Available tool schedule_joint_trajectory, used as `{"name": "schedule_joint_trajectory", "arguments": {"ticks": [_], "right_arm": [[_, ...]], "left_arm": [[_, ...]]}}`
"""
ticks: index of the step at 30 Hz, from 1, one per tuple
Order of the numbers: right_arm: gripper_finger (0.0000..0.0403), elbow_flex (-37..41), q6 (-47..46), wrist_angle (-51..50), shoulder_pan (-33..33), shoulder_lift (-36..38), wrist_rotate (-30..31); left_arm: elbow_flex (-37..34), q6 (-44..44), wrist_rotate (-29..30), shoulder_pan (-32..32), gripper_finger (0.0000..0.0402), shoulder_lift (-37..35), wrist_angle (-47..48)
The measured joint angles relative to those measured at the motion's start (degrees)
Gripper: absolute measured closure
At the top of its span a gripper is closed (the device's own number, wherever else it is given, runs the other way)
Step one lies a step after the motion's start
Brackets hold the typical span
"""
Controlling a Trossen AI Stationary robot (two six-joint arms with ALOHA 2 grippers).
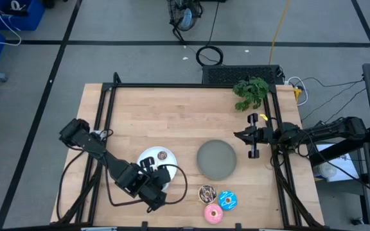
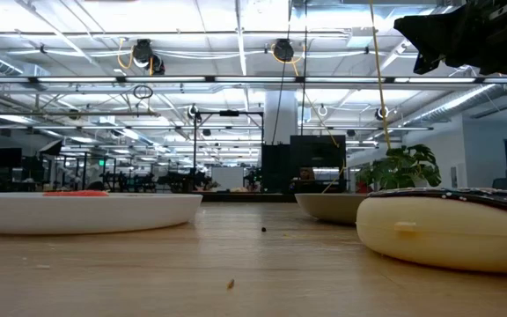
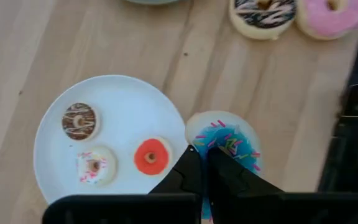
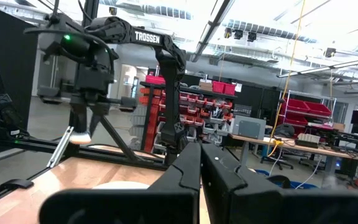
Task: Pick & Place donuts
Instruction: Put the mini blue donut on the white plate
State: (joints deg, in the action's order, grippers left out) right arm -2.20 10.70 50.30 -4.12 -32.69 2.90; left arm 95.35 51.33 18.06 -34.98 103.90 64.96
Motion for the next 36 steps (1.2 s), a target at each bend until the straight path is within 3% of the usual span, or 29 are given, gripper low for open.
{"name": "schedule_joint_trajectory", "arguments": {"ticks": [14, 20, 36], "right_arm": [[0.0403, 0.01, 0.00, 0.48, 0.00, 0.00, 0.00], [0.0403, 0.02, 0.02, 0.46, 0.00, -0.02, 0.00], [0.0403, 0.02, 0.02, 0.46, 0.00, -0.02, 0.00]], "left_arm": [[-9.12, 1.53, -3.21, 8.34, 0.0383, 0.00, -3.02], [-14.82, -0.52, -3.05, 11.61, 0.0394, 0.00, -10.71], [-24.56, 1.50, -5.20, 13.14, 0.0387, 0.00, -21.16]]}}
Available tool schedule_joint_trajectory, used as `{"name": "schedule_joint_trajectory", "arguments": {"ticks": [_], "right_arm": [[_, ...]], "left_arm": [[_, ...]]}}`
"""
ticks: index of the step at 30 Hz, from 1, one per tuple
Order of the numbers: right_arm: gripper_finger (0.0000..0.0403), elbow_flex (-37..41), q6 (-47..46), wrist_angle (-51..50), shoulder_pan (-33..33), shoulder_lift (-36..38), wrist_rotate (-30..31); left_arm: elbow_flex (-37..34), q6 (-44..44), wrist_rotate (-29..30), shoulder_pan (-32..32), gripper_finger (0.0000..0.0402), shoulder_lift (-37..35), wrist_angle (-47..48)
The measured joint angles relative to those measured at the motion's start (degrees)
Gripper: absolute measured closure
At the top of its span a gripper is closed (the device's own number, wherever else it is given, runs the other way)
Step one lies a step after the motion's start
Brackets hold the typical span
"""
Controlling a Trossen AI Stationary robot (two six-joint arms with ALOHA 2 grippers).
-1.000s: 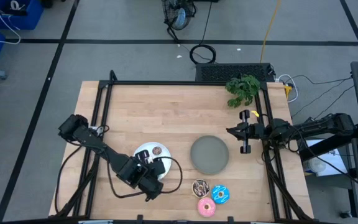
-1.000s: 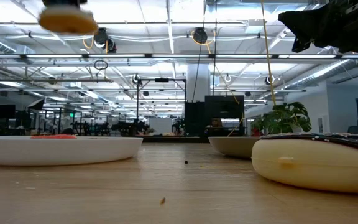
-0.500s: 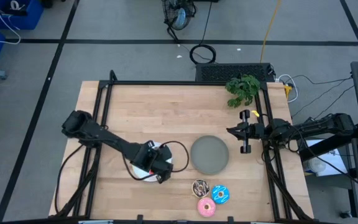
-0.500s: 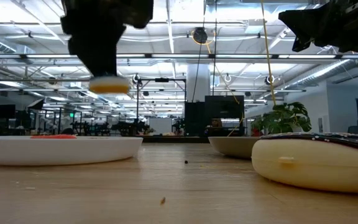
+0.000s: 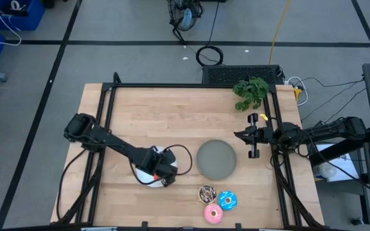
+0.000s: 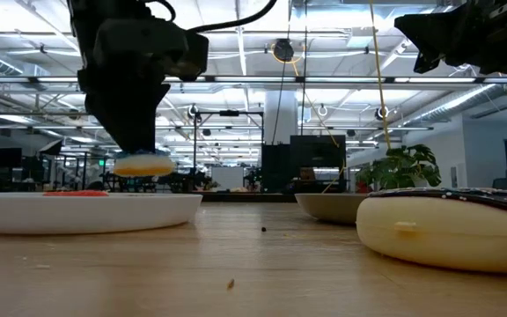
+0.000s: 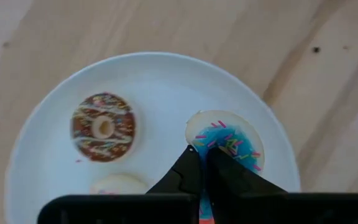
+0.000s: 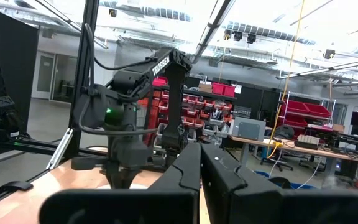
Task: Pick & Place donuts
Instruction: Put the mini blue donut on the white plate, then put the large blue donut on the gray plate
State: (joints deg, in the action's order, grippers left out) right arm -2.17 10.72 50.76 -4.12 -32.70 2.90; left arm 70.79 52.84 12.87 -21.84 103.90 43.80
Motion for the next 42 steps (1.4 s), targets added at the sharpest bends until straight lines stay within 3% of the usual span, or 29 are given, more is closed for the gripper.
{"name": "schedule_joint_trajectory", "arguments": {"ticks": [5, 14, 19, 24, 35, 40, 42], "right_arm": [[0.0403, 0.00, 0.00, 0.00, 0.00, -0.01, 0.00], [0.0403, 0.00, -0.94, -0.02, 0.00, 0.01, -0.07], [0.0403, -0.01, -2.29, -0.02, 0.00, -0.01, -0.09], [0.0403, 0.00, -1.48, -0.02, 0.00, -0.01, -0.11], [0.0403, -0.01, -1.07, -0.02, 0.01, -0.01, -0.13], [0.0403, 0.00, -1.07, -0.02, 0.00, 0.02, -0.15], [0.0403, -0.02, -1.05, -0.04, 0.00, 0.00, -0.15]], "left_arm": [[-0.07, -2.86, -0.75, -0.36, 0.0383, 0.00, -2.35], [-0.07, -3.21, 0.51, -0.58, 0.0204, 0.00, -1.89], [-0.07, -3.78, 1.06, -0.46, 0.0154, 0.00, -1.87], [-0.07, -4.54, 1.20, -0.46, 0.0160, 0.01, -1.87], [-0.07, -3.78, 2.07, -0.35, 0.0229, 0.02, -1.87], [1.53, -9.27, -0.05, -0.31, 0.0262, -1.12, -0.10], [3.53, -10.71, 2.57, -0.69, 0.0283, -3.79, 3.12]]}}
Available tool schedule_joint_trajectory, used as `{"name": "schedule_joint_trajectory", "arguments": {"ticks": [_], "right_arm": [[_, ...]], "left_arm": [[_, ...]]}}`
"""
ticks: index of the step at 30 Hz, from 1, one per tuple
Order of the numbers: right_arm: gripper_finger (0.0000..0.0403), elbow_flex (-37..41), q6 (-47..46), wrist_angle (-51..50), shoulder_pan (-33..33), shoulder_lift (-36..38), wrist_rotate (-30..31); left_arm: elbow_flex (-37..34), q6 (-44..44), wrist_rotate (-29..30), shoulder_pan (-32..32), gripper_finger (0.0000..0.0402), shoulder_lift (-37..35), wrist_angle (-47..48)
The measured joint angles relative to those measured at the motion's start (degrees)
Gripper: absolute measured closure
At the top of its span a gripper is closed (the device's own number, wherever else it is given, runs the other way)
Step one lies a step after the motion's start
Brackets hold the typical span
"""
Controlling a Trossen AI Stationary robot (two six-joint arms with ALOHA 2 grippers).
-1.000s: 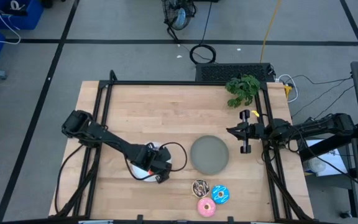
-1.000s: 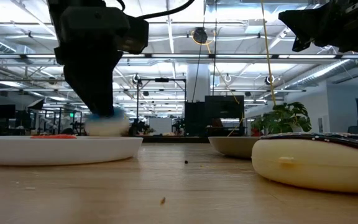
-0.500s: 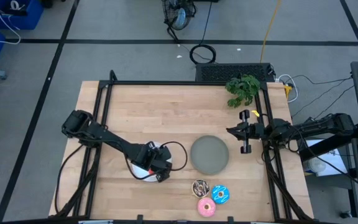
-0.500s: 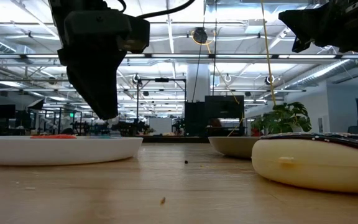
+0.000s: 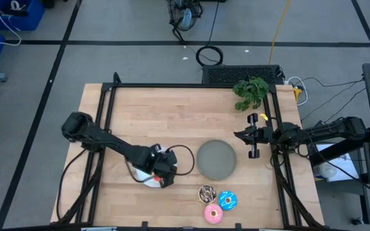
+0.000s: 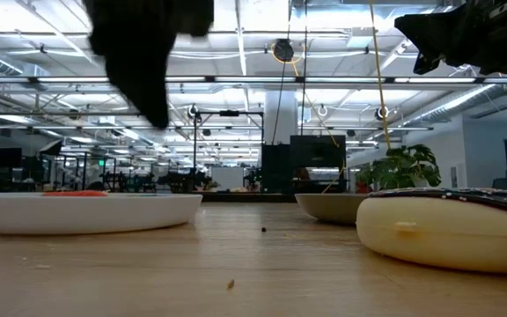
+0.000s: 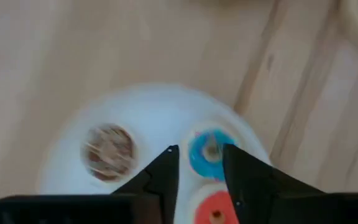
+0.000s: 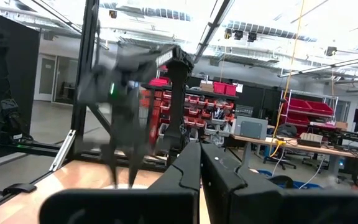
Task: Pick & Place donuts
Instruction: Put the large blue donut on the gray plate
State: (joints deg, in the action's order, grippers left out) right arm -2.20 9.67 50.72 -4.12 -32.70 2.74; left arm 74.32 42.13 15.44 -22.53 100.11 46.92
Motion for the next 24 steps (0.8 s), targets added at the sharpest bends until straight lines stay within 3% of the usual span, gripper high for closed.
{"name": "schedule_joint_trajectory", "arguments": {"ticks": [4, 8, 12, 16, 19, 24], "right_arm": [[0.0403, 0.00, 0.00, -0.43, 0.01, 0.00, 0.02], [0.0403, 0.00, 0.00, -0.90, 0.00, -0.07, 0.05], [0.0403, 0.01, -0.92, -2.03, 0.00, -0.09, 0.09], [0.0403, 0.00, -5.81, -0.87, 0.00, -0.07, 0.07], [0.0403, 0.00, -5.95, -1.67, 0.00, -0.09, 0.04], [0.0403, 0.00, -5.99, -5.01, 0.00, -0.14, 0.31]], "left_arm": [[1.58, -3.54, 12.14, -2.18, 0.0335, -9.49, 2.81], [1.54, -10.21, 18.64, -3.87, 0.0391, -19.26, 2.87], [-1.33, -16.14, 25.57, -4.83, 0.0395, -28.21, 5.46], [-10.15, -15.55, 31.29, -3.14, 0.0396, -39.71, 4.69], [-20.00, -18.25, 31.08, -0.52, 0.0397, -48.32, -6.82], [-33.81, -42.32, 18.00, 3.87, 0.0394, -56.90, -34.37]]}}
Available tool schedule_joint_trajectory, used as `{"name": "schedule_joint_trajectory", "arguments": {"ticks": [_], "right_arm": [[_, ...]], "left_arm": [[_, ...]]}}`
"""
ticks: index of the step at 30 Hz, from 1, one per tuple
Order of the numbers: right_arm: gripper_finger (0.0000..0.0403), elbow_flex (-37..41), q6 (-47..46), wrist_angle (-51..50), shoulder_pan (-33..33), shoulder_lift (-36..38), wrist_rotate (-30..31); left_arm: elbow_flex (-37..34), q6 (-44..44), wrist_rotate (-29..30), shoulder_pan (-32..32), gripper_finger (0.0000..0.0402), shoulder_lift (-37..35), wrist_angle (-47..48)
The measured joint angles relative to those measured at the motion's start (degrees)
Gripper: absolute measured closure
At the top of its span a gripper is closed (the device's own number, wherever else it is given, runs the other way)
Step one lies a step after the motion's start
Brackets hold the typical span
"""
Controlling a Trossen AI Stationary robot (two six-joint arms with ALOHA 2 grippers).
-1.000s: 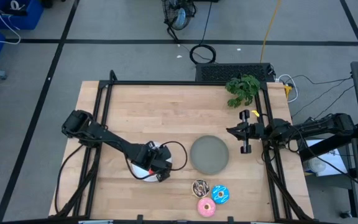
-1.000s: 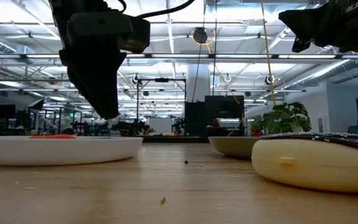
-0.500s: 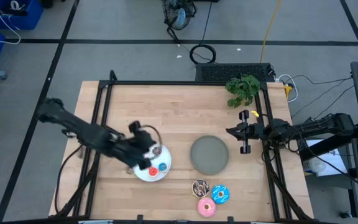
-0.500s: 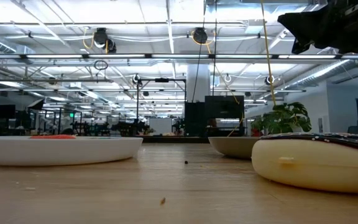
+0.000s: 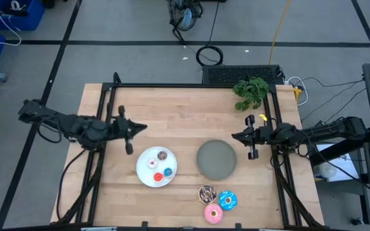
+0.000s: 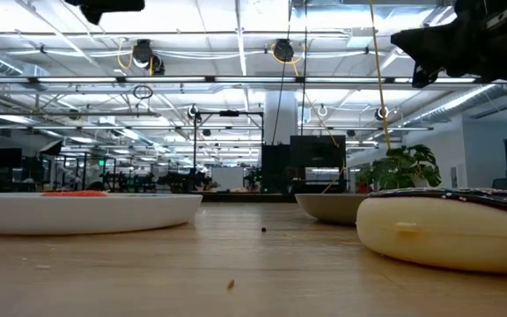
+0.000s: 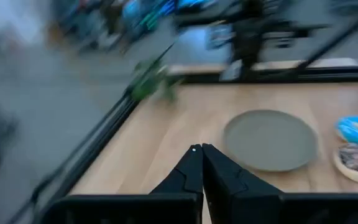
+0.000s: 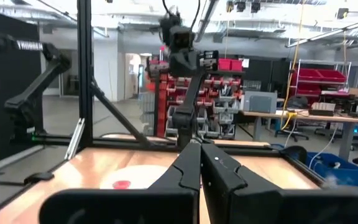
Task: Pick & Place donuts
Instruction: Put the large blue donut on the gray plate
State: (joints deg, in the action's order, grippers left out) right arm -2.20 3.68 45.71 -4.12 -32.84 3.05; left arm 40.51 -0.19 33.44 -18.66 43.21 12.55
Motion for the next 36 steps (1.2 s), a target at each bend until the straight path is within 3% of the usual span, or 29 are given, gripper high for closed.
{"name": "schedule_joint_trajectory", "arguments": {"ticks": [3, 6, 12, 16, 20, 26, 30, 36], "right_arm": [[0.0403, 0.00, -0.86, 1.04, -0.02, 0.04, 0.03], [0.0403, 0.00, -1.46, 0.73, -0.02, 0.04, 0.08], [0.0403, 0.01, -1.78, 1.50, -0.06, 0.04, -0.11], [0.0403, 0.00, -1.79, -1.24, -0.13, 0.00, -0.20], [0.0403, 0.00, -1.94, -0.49, -0.13, 0.07, -0.22], [0.0403, 0.00, -1.45, 1.22, -0.13, 0.04, -0.28], [0.0403, 0.00, -1.52, 1.52, -0.11, 0.04, -0.17], [0.0403, 0.00, -1.23, 1.26, -0.11, 0.04, -0.15]], "left_arm": [[-4.52, -8.45, -8.43, 3.77, 0.0390, -2.82, -8.15], [-7.20, -11.33, -14.44, 8.95, 0.0394, -5.61, -7.73], [-15.29, -8.88, -23.40, 16.74, 0.0397, -15.28, -8.32], [-22.46, -6.59, -25.00, 17.99, 0.0398, -21.60, -9.86], [-28.64, -4.40, -29.11, 16.66, 0.0399, -24.71, -19.53], [-31.68, -9.24, -24.36, 12.88, 0.0399, -25.40, -18.92], [-32.75, -13.94, -24.90, 11.71, 0.0399, -25.43, -20.81], [-34.69, -12.59, -21.36, 10.71, 0.0399, -25.40, -21.74]]}}
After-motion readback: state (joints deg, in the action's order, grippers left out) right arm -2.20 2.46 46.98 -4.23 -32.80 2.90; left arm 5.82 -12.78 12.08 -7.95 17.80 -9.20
